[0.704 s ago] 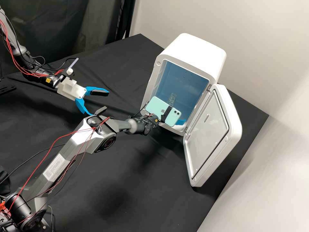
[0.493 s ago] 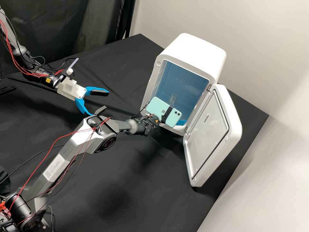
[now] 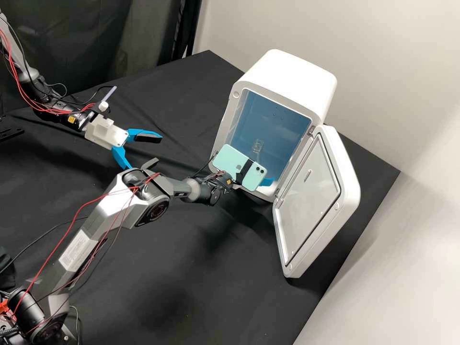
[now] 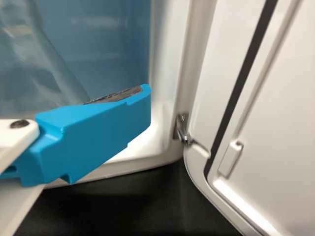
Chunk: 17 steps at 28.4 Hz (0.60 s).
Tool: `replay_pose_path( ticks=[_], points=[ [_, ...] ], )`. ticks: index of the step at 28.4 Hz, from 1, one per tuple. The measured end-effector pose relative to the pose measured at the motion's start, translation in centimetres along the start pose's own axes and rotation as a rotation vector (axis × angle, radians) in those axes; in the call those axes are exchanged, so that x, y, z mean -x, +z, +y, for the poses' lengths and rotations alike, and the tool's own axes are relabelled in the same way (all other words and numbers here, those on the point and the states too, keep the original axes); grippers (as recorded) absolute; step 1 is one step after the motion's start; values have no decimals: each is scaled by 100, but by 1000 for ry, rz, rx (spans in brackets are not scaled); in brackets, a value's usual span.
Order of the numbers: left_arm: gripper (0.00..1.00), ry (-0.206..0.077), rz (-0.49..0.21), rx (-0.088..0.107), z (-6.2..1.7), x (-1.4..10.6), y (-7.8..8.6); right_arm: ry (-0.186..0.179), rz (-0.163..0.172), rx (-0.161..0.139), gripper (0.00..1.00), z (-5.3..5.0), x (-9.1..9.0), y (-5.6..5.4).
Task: Place the flask in the incubator
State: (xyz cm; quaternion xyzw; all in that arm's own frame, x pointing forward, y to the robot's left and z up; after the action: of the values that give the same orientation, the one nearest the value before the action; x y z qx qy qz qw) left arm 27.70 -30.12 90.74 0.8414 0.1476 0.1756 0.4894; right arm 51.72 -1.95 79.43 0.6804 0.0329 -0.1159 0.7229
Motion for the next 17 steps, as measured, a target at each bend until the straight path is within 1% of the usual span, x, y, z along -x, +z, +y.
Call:
replay_pose_path(
  ticks=[1, 3, 4, 8, 10, 11, 12, 13, 16, 17],
  points=[
    [100, 2, 0, 0, 5, 2, 1, 12, 21, -1, 100, 18, 65, -34],
    [100, 2, 0, -3, 5, 2, 1, 28, 46, -5, 100, 37, 143, -73],
    [100, 0, 4, -19, -5, 10, 1, 36, 61, -10, 100, 45, 195, -94],
    [100, 0, 29, -58, -42, 39, -1, 52, 91, -26, 100, 49, 310, -127],
    [100, 16, 32, -82, -45, 52, 13, 46, 92, -31, 100, 19, 402, -121],
    [100, 31, 33, -90, -41, 60, 18, 45, 91, -32, 100, 17, 432, -114],
    [100, 38, 30, -96, -38, 61, 32, 44, 93, -33, 100, 8, 470, -112],
    [100, 50, 25, -105, -30, 60, 47, 51, 101, -36, 100, 8, 518, -107],
    [100, 65, 26, -102, -19, 62, 52, 63, 108, -47, 100, 26, 637, -78],
    [100, 71, 26, -100, -15, 61, 56, 70, 115, -51, 100, 29, 699, -74]
  ],
)
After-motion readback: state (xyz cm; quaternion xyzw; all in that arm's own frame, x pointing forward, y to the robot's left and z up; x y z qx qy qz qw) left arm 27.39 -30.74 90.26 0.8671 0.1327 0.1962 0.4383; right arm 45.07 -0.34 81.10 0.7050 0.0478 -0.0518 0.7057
